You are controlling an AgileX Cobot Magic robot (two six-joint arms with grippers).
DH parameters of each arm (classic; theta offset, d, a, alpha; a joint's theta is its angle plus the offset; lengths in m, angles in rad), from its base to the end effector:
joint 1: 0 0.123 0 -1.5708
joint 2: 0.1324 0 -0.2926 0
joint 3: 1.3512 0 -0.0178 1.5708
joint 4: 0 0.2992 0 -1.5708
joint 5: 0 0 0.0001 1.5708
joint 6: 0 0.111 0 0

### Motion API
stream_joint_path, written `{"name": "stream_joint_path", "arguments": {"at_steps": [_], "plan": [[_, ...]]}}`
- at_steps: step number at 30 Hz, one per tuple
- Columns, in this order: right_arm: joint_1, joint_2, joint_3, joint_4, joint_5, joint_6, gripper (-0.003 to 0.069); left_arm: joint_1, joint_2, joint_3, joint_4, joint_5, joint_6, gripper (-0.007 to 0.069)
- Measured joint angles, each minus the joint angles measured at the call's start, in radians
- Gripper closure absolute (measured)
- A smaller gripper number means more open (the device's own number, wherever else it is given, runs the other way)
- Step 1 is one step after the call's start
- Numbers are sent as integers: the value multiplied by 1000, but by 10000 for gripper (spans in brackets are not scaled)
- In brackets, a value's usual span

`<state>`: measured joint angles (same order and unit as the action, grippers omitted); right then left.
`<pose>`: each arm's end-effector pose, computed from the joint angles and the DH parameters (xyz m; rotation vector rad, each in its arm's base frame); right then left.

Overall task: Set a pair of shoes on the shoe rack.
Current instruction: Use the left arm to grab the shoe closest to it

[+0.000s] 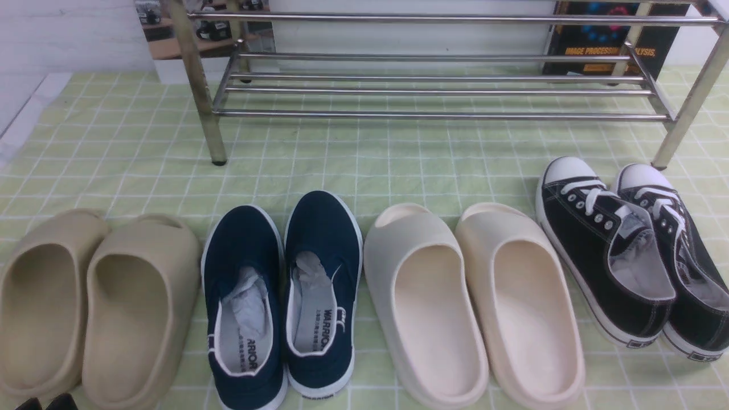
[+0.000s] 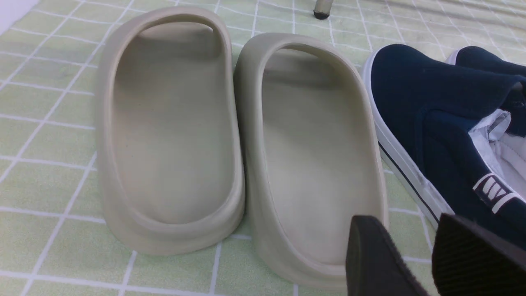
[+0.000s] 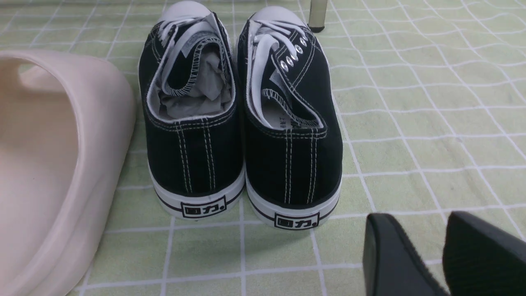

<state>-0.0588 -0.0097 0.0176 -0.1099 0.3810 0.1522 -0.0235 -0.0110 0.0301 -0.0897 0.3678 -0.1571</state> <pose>0.1119 -0.0111 0.1674 0.1299 1.8659 -0.0441 0.1127 -0.0062 0.1638 -0.1811 1.8657 -0.2124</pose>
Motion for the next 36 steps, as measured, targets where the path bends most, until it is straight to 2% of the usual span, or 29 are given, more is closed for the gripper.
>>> {"name": "stream_joint_path", "arguments": {"at_steps": [5, 6, 15, 16, 17, 18, 19, 20, 21, 22, 24, 30, 36], "plan": [[0, 0, 0, 0, 0, 0, 419, 0, 0, 0, -52, -3, 0, 386], [0, 0, 0, 0, 0, 0, 419, 0, 0, 0, -138, -21, -1, 386], [0, 0, 0, 0, 0, 0, 419, 0, 0, 0, -151, -24, -3, 386], [0, 0, 0, 0, 0, 0, 419, 0, 0, 0, -225, -40, -15, 386], [0, 0, 0, 0, 0, 0, 419, 0, 0, 0, -242, -43, -15, 386], [0, 0, 0, 0, 0, 0, 419, 0, 0, 0, -436, -76, -67, 386], [0, 0, 0, 0, 0, 0, 419, 0, 0, 0, -459, -84, -74, 386], [0, 0, 0, 0, 0, 0, 419, 0, 0, 0, -651, -116, -130, 386], [0, 0, 0, 0, 0, 0, 419, 0, 0, 0, -674, -121, -141, 386], [0, 0, 0, 0, 0, 0, 419, 0, 0, 0, -836, -146, -162, 386], [0, 0, 0, 0, 0, 0, 419, 0, 0, 0, -969, -198, -143, 386], [0, 0, 0, 0, 0, 0, 419, 0, 0, 0, -1070, -303, -24, 386], [0, 0, 0, 0, 0, 0, 419, 0, 0, -4, -1097, -286, 17, 386]]}}
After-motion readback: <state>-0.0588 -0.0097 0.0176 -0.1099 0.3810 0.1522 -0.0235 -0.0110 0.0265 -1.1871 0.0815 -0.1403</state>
